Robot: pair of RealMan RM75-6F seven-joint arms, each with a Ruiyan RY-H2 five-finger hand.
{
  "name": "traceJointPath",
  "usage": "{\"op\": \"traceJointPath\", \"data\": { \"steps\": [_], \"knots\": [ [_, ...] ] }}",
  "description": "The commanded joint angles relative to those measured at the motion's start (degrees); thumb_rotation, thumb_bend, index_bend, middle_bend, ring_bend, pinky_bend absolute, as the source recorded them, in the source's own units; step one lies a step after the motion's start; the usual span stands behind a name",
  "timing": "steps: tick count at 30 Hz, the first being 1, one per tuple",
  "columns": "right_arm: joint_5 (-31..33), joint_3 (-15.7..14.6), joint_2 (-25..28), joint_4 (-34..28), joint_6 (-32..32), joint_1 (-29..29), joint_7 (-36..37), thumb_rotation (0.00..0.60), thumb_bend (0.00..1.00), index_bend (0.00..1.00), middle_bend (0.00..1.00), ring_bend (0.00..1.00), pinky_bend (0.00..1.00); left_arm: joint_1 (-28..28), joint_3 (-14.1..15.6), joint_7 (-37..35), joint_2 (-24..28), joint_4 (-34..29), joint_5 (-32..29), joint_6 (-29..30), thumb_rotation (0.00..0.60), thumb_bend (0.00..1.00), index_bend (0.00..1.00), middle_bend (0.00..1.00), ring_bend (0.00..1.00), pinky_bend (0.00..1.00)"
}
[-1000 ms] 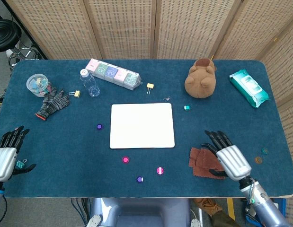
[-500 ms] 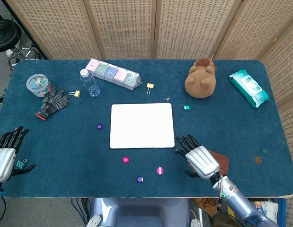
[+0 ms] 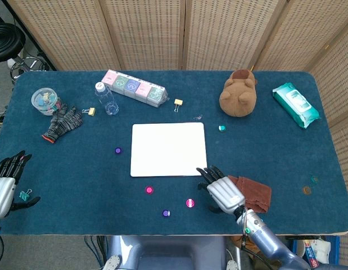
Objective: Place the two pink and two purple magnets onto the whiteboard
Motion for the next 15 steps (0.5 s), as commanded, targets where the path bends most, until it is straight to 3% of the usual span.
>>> {"op": "traceJointPath", "data": {
  "steps": [1,15],
  "knots": [
    [1.5,-0.3,-1.4,0.7,0.0,0.8,-1.0,0.600,0.27,0.34,0.00,0.00,0.00,0.0,-0.1,-0.2,0.1,0.1,-0.2,-0.1,0.600,0.02,0.00,0.00,0.00,0.00],
    [7.2,-1.4,-5.7,3.4,-0.5,3.1,-2.9,0.600,0.29,0.36,0.00,0.00,0.00,-0.1,-0.4,-0.8,0.3,0.3,-0.7,-0.3,0.600,0.02,0.00,0.00,0.00,0.00]
  ]
}}
